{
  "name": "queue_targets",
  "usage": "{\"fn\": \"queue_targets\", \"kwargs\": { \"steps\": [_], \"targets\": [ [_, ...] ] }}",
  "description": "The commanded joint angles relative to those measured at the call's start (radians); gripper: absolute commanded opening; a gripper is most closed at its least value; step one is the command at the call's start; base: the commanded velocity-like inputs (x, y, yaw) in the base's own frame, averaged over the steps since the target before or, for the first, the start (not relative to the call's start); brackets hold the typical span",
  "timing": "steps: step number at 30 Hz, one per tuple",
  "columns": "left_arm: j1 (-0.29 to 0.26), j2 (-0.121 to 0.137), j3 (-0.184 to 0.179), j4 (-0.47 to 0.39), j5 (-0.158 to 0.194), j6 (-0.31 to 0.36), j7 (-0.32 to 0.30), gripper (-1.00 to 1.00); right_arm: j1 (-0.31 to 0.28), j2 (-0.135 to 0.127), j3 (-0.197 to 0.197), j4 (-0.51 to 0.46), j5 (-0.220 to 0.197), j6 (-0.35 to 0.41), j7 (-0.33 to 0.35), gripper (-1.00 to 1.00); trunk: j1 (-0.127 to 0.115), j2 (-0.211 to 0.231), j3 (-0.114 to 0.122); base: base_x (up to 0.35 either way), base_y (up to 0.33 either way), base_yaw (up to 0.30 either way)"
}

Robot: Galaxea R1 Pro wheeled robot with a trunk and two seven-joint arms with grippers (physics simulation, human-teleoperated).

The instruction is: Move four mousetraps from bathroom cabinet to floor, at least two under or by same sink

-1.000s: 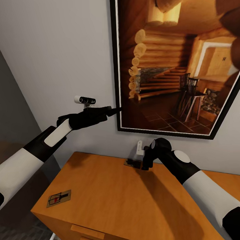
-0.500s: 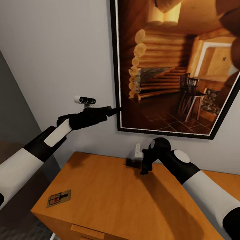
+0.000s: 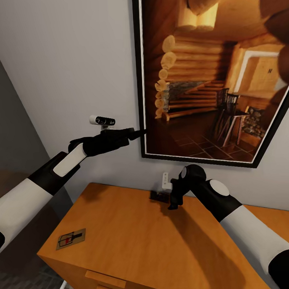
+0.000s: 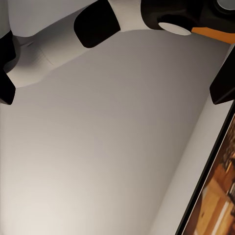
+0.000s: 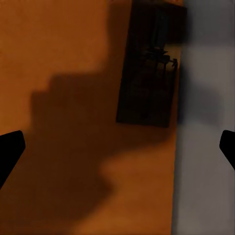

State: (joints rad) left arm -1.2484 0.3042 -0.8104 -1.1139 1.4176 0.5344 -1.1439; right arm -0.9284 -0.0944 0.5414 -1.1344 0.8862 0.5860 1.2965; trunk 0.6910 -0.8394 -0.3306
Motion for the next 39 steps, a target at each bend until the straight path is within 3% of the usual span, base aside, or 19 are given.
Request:
{"fn": "queue_targets", "kwargs": {
  "steps": [1, 22, 39],
  "targets": [
    [-0.002, 0.001, -0.004, 0.0, 0.01, 0.009, 0.0, 1.0, -0.001, -0.001, 0.002, -0.002, 0.003, 0.009, 0.004, 1.0, 0.0, -0.001, -0.001, 0.0, 0.0, 0.0],
    [-0.002, 0.001, -0.004, 0.001, 0.014, 0.01, -0.002, 1.0, -0.001, -0.001, 0.002, -0.001, 0.003, 0.009, 0.001, 1.0, 0.0, -0.001, -0.001, 0.0, 0.0, 0.0],
    [-0.002, 0.003, -0.004, 0.068, 0.084, 0.01, -0.003, 1.0, -0.001, -0.001, 0.002, 0.001, 0.003, 0.009, 0.001, 1.0, 0.0, -0.001, -0.001, 0.0, 0.0, 0.0]
  ]
}}
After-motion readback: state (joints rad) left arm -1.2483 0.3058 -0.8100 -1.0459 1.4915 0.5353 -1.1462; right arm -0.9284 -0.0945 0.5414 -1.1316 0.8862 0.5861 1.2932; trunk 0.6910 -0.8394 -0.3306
